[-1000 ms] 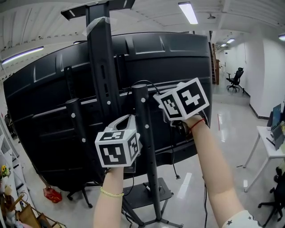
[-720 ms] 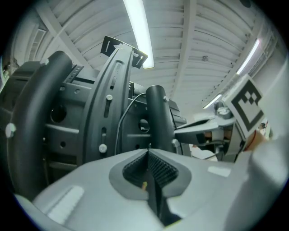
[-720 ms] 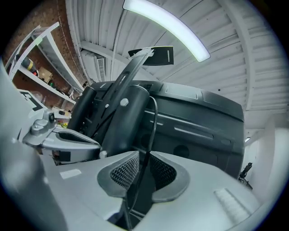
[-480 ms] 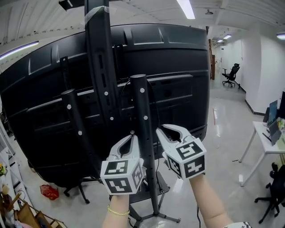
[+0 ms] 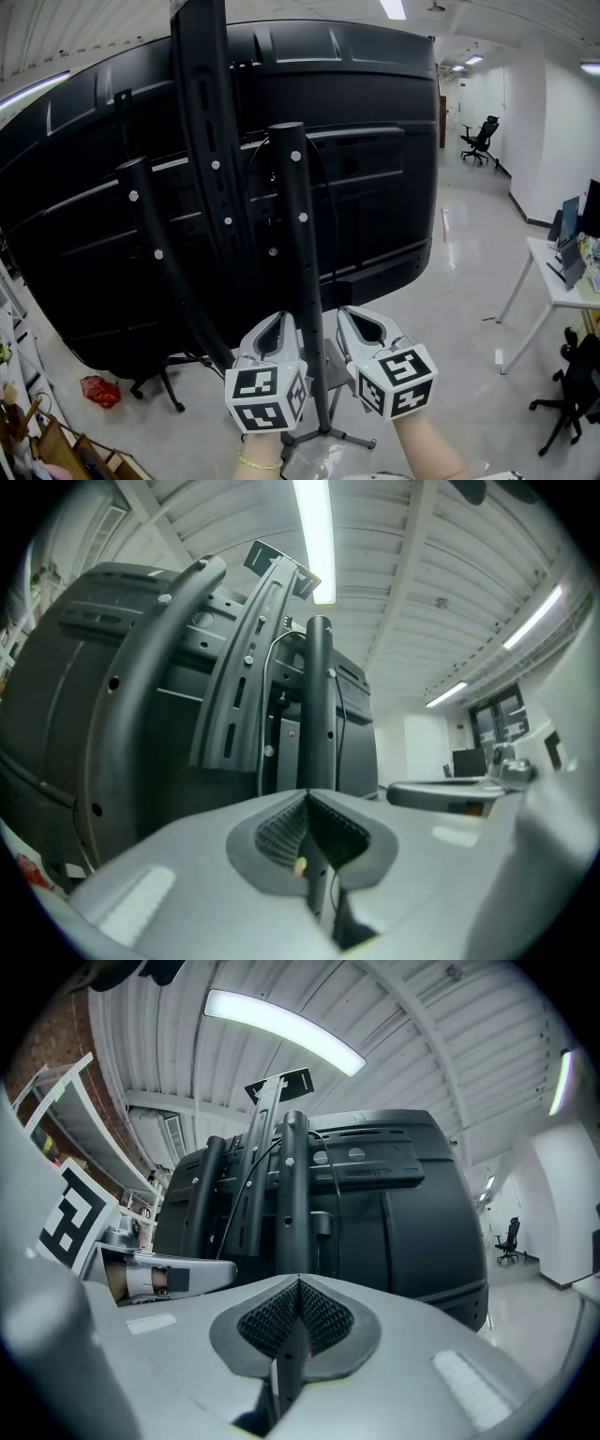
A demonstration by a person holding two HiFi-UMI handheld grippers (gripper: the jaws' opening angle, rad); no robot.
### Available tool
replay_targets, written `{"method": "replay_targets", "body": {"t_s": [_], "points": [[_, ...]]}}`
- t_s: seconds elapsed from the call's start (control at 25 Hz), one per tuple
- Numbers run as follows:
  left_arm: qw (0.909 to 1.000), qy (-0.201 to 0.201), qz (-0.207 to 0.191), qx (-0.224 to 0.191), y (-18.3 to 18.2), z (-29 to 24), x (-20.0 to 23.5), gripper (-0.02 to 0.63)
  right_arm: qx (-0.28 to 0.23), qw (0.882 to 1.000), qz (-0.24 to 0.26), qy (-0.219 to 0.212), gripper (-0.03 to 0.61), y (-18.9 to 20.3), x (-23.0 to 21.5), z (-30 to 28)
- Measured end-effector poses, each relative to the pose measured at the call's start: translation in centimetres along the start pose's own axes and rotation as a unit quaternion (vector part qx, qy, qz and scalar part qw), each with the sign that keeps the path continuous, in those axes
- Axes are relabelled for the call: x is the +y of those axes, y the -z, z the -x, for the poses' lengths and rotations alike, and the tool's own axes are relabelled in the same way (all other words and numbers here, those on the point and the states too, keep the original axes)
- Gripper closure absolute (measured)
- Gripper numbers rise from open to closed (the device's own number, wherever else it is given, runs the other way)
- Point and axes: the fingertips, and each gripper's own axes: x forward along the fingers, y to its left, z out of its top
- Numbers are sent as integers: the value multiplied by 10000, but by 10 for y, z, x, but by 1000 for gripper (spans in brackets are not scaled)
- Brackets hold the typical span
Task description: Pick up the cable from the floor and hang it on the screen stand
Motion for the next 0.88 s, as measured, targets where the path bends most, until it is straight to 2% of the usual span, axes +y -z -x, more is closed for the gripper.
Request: {"method": "replay_targets", "body": {"t_s": [0.32,0.48,0.88], "points": [[9999,-35,5,109,9,8,5,606,50,10000,45,-9,580,5,10,2],[9998,-120,-131,93,9,13,7,606,50,10000,36,-50,580,3,14,2],[9998,-157,-141,57,5,17,15,606,63,9997,-37,-216,580,1,28,-4]]}}
